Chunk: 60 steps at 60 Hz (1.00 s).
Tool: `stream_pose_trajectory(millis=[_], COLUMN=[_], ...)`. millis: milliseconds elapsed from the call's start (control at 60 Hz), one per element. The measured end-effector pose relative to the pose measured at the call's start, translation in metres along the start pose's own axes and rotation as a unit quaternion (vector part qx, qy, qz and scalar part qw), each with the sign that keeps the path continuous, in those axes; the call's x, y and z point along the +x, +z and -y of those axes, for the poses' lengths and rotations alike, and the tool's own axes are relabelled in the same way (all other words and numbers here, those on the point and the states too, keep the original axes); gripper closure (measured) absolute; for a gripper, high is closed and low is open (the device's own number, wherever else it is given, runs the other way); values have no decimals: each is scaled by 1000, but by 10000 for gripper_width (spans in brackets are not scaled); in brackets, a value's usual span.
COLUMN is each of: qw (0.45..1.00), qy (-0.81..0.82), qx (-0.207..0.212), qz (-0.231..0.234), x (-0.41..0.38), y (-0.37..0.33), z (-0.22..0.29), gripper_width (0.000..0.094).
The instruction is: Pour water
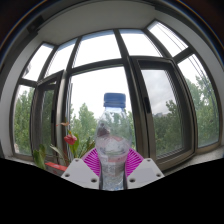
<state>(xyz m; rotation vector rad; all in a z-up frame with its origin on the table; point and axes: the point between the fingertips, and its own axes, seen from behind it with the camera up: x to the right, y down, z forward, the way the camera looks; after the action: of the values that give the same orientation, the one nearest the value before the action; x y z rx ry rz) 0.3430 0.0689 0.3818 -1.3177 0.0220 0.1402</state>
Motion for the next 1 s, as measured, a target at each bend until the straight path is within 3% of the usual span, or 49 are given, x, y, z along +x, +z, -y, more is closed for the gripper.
stream_pose_trajectory(millis=[233,383,400,417,517,650,683,733,750,783,850,1000], qw=[980,964,963,969,969,965,961,956,955,952,950,949], qy=[-66,-62,-65,-64,-61,-71,-72,-70,-68,-63,-52,-53], qx=[-183,-249,-252,-228,-227,-238,-248,-264,-267,-272,-276,-280], qz=[-52,-67,-67,-67,-76,-86,-95,-111,-115,-126,-139,-132], x=[71,89,92,91,92,96,99,104,105,109,104,74], y=[-23,-47,-48,-48,-52,-54,-57,-61,-63,-68,-77,-118], z=[-209,-288,-289,-284,-285,-288,-289,-289,-289,-286,-274,-236], gripper_width=[671,672,669,671,659,451,370,99,71,109,73,84])
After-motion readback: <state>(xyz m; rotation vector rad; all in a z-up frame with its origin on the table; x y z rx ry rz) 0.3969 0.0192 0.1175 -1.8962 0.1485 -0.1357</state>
